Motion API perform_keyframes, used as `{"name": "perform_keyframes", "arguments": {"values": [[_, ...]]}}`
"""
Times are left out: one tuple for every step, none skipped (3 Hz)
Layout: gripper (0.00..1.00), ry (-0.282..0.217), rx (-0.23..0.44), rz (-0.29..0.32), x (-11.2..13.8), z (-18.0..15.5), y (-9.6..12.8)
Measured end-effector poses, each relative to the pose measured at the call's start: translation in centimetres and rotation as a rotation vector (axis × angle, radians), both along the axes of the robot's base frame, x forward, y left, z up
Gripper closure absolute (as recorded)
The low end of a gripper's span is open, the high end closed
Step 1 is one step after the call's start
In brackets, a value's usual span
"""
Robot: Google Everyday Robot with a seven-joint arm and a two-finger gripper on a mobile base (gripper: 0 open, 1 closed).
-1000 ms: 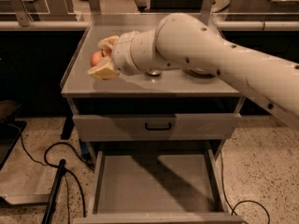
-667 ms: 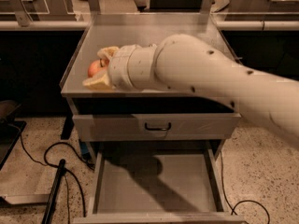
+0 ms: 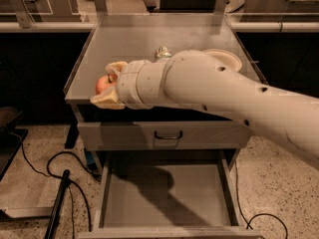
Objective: Place apple into middle drawer
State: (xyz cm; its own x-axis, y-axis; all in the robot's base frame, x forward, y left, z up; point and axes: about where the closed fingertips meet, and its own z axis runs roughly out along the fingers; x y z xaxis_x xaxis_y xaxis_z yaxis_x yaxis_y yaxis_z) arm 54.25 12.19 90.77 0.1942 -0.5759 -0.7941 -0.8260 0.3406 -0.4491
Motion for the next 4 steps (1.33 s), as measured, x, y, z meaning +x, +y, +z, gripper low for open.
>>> {"name": "perform_keyframes", "arguments": {"values": [[1.0,0.013,0.018,-0.034,-1.1,-0.5,-1.1],[1.0,0.05,0.077,-0.097,-4.5,-2.2,-1.4],[1.0,0.069,0.147,-0.133,-8.8,-2.5,-0.2],[1.0,0.065,0.146,-0.138,-8.9,-2.6,-0.2]]}}
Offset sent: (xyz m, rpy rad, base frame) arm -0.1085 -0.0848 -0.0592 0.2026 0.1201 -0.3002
